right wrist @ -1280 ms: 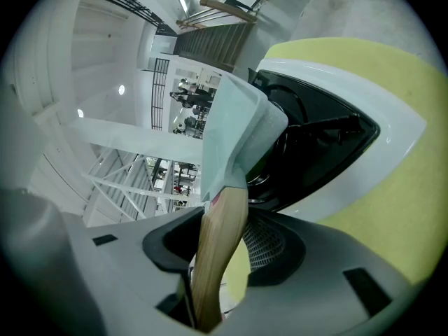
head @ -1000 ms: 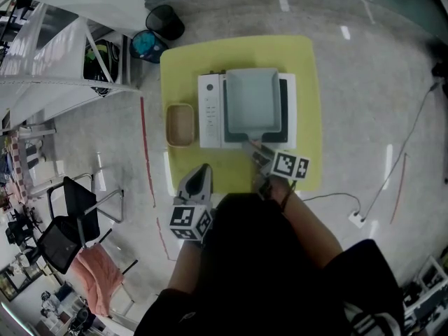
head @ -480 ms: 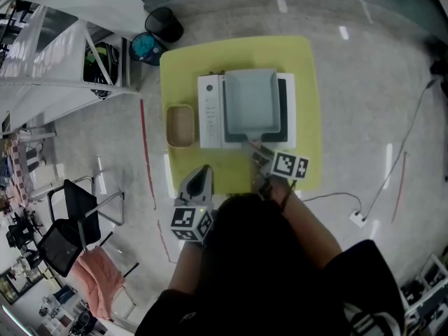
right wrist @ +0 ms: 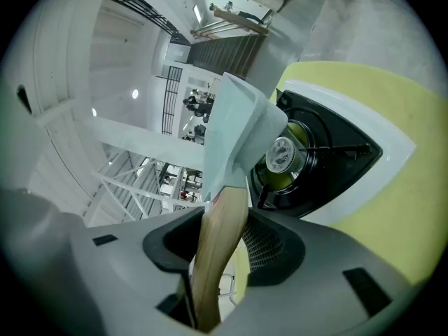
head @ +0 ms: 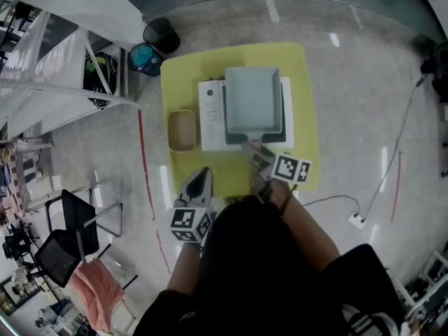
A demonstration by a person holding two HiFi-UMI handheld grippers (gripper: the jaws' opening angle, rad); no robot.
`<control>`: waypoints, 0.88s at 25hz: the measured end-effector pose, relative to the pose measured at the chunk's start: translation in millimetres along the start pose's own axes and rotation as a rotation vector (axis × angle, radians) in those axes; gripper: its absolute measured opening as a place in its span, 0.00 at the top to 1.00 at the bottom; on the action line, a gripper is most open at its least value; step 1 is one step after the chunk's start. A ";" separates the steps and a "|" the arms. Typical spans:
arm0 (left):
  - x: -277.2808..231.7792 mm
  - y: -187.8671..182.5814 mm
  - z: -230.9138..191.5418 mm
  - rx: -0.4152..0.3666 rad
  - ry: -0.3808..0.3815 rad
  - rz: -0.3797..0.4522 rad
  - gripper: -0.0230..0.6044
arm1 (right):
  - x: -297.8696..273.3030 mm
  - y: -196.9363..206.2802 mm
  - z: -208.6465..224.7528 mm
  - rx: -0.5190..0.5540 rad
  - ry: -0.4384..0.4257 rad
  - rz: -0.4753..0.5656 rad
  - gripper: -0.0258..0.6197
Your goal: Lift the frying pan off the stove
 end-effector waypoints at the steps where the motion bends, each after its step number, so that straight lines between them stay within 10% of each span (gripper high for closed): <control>1: 1.2 -0.7 0.5 -0.001 0.007 0.009 0.89 | 2.2 1.2 -4.1 0.003 -0.004 0.009 0.68; 22: 40.3 -1.9 1.7 -0.059 0.115 0.135 0.89 | 42.0 52.0 -64.9 0.100 -0.029 0.110 0.68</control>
Point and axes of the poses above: the fingertips, and each gripper's own axes: x backward along the fingers, z to its right, y out of its underside, the point moved 10 cm from there along x, backward along the fingers, and after that the axes turned 6 degrees about -x, right-handed, at the moved point
